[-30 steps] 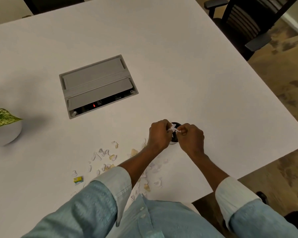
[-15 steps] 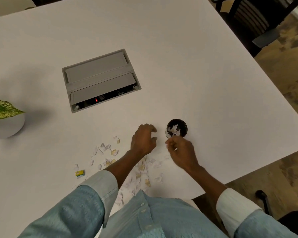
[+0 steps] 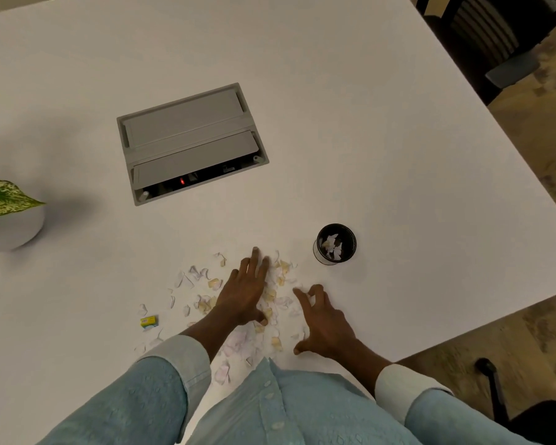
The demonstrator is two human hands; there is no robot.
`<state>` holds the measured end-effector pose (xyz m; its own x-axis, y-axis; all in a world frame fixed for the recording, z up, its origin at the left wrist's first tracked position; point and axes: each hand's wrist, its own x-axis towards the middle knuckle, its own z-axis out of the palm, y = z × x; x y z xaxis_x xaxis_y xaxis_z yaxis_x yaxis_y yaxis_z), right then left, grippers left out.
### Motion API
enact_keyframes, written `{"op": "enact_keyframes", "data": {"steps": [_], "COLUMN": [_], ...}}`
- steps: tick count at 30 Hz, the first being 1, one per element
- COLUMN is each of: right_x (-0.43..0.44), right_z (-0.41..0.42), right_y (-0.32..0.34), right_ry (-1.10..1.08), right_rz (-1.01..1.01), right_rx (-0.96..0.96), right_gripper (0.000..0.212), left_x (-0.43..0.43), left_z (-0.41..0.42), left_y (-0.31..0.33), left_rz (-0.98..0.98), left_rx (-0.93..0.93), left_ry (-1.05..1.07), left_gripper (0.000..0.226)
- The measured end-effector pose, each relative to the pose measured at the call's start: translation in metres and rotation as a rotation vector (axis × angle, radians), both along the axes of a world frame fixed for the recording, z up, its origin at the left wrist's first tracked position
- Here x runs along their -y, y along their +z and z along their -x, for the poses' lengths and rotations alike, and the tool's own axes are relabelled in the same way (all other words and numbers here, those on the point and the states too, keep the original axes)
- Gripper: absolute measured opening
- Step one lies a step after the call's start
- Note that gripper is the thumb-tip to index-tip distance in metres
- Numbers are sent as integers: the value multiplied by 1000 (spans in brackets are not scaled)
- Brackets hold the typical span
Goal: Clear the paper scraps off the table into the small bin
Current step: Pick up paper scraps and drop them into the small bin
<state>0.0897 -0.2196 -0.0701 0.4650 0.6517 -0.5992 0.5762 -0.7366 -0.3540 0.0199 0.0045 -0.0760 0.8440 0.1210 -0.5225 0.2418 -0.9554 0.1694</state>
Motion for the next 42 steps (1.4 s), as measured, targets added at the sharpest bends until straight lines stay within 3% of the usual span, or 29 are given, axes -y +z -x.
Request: {"op": "enact_keyframes", "data": {"steps": [5,10,13,16,25,33,38,42], "right_x": [-6,-13,-15,-14,-6,-12,-13,-12], "right_z": [-3,-10,-12,-15,-39,-68,-100,-117], "right_y": [-7,-7,-7,-10,9,68,89,91], "right_ry": [-7,85,102,114,-308,-612,-693,-665], "right_rz": [-113,-177,-190,-198,-337,-615,-555,-417], "right_rx": [-25,-1,21,60,61,211,364,309], "right_gripper": [94,49,35,26,11,15,11,16], "left_x": [19,34,40,42,37,58,66,72], "left_z": [-10,-11,-3,7,5,-55,-103,-124], "left_y": [0,3,4,6,16,71,91,95], "left_rz": [24,77,65,59,107,395,446,479], "left_rx": [71,89,120,147,268,559,574,532], "left_ry": [-59,-64,-76,-78,123,430,506,549], "left_gripper": [128,86,49,32,18,4,7,8]}}
